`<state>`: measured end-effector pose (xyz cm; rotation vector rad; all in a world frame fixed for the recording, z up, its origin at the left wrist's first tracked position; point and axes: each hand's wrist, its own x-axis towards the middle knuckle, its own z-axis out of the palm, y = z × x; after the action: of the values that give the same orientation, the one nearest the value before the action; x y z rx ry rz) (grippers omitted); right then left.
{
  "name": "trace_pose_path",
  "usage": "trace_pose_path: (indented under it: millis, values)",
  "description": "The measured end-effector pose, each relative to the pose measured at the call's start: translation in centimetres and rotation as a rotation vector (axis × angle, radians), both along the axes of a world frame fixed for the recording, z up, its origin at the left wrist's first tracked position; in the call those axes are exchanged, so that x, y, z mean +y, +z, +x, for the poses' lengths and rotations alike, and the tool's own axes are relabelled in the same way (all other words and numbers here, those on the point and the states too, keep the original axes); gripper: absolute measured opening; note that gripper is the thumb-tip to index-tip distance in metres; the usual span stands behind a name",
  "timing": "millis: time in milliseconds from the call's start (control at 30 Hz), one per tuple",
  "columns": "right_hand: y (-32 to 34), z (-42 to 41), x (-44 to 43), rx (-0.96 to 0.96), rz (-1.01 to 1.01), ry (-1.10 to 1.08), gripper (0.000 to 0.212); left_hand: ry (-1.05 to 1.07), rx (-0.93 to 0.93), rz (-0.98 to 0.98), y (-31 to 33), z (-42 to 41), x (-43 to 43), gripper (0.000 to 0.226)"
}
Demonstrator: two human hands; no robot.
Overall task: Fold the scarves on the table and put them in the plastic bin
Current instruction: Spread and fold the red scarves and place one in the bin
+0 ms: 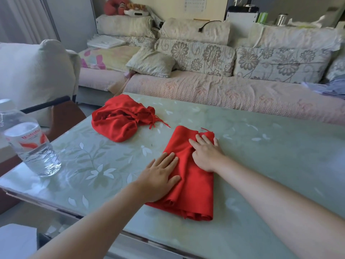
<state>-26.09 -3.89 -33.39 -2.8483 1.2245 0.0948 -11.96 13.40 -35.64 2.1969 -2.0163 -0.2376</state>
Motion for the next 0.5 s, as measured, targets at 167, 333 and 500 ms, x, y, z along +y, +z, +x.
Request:
trace_pose_path:
  millis: [167, 333, 500]
  values:
    - [0.0, -2.5, 4.4, -0.213, -0.038, 0.208, 0.058, 0.040, -0.023, -0.041, 0.2, -1.2, -0.2, 0.087]
    - [-0.2, -7.1, 8.6, -0.335, -0.030, 0.507, 0.055, -0.116, -0.066, -0.179, 1.1, -1.0, 1.8, 0.074]
    - [0.1, -11.2, 11.1, -0.205, -0.039, 0.634, 0.067, -0.311, -0.128, -0.258, 1.6, -0.7, 4.9, 0.055]
